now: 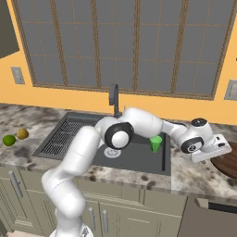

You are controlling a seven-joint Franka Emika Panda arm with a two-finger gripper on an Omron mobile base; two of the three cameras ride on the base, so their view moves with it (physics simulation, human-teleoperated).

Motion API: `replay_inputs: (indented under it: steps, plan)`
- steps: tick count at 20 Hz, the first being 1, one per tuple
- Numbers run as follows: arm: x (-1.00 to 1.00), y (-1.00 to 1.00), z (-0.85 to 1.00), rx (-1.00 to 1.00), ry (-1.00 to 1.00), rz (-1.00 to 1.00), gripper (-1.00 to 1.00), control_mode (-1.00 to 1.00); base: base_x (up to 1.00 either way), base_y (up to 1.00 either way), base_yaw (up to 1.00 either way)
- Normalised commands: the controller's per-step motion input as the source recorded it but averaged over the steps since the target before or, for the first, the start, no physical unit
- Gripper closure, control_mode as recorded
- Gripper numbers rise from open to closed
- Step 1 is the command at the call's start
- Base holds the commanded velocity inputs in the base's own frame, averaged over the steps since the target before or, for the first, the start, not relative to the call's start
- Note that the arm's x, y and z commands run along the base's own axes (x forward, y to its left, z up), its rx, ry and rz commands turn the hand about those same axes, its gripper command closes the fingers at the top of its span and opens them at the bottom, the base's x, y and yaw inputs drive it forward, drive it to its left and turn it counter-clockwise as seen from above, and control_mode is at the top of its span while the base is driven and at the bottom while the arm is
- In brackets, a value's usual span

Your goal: Remove the squash and lime from the sink. Then move the bowl and cup from the counter to the sink for washing.

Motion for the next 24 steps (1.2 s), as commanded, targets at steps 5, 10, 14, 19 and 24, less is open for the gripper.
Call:
replay_inputs:
  steps: [5, 10, 14, 19, 24]
  plan:
    - [0.07, -0.17, -0.1, 0.0, -0.01, 0.0, 1.0, -1.0, 0.0, 0.0, 0.0]
    - [0.01, -0.13, -0.1, 0.01, 0.0, 0.0, 1.0, -1.0, 0.0, 0.0, 0.0]
    - [0.0, -0.04, -0.02, 0.06, 0.0, 0.0, 1.0, -1.0, 0.0, 0.0, 0.0]
    - [-0.03, 0.09, 0.22, 0.02, -0.06, 0.05, 1.0, -1.0, 0.0, 0.0, 0.0]
    - [-0.06, 0.21, 0.38, 0.0, -0.06, 0.17, 1.0, -1.0, 0.0, 0.0, 0.0]
